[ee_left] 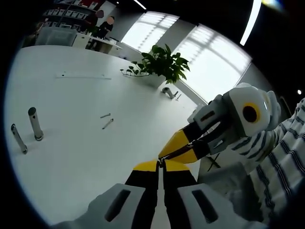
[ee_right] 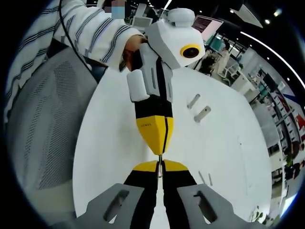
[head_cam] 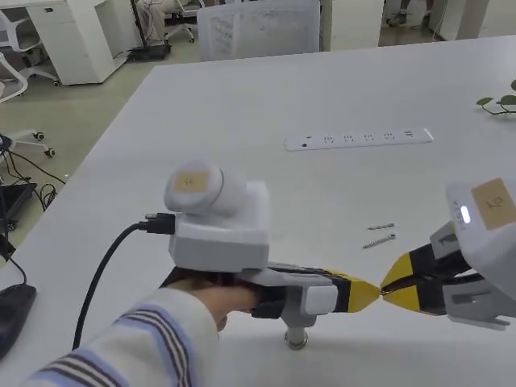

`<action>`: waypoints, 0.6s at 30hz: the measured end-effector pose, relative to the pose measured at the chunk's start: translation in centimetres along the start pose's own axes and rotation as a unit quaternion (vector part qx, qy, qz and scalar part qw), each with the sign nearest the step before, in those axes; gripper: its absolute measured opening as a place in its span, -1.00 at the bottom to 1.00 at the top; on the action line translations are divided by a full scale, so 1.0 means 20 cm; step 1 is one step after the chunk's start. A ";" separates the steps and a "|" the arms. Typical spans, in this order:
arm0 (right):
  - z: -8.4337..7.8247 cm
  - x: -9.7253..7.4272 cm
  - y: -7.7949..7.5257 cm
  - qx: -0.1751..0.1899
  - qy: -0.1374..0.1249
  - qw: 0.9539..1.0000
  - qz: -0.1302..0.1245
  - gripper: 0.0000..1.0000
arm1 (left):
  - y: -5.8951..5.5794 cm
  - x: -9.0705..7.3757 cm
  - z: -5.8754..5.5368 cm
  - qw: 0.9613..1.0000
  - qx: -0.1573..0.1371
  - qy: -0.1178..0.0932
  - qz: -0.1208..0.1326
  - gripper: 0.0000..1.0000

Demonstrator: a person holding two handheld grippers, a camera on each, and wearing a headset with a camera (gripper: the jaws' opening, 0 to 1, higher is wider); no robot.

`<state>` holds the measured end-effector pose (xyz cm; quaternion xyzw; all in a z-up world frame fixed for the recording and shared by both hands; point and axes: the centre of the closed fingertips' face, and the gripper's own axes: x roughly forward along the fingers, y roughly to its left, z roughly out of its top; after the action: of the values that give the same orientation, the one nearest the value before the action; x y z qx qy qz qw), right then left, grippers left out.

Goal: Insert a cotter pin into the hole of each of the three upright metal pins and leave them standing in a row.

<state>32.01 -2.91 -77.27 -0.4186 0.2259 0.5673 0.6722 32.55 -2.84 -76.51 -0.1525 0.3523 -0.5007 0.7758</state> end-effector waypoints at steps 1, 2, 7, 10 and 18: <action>0.00 0.00 0.00 0.000 -0.001 1.000 -0.001 -0.94 | 0.00 0.00 0.00 1.000 0.000 0.000 0.001 -1.00; 0.00 0.00 0.00 -0.001 -0.001 1.000 -0.002 -0.94 | 0.00 0.00 0.01 1.000 0.001 -0.002 0.002 -1.00; 0.01 0.00 -0.01 -0.003 -0.003 1.000 -0.003 -0.94 | 0.00 -0.01 0.01 1.000 0.008 -0.004 0.004 -1.00; 0.02 0.00 -0.01 -0.002 -0.005 1.000 -0.003 -0.94 | 0.00 -0.02 0.01 1.000 0.013 -0.004 0.006 -1.00; 0.03 0.00 -0.01 -0.001 -0.009 1.000 -0.003 -0.94 | 0.00 -0.03 0.01 1.000 0.018 -0.003 0.004 -1.00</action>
<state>32.09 -2.46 -76.84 -0.4148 0.2178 0.5695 0.6754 32.56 -2.39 -76.08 -0.1384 0.3411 -0.5036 0.7816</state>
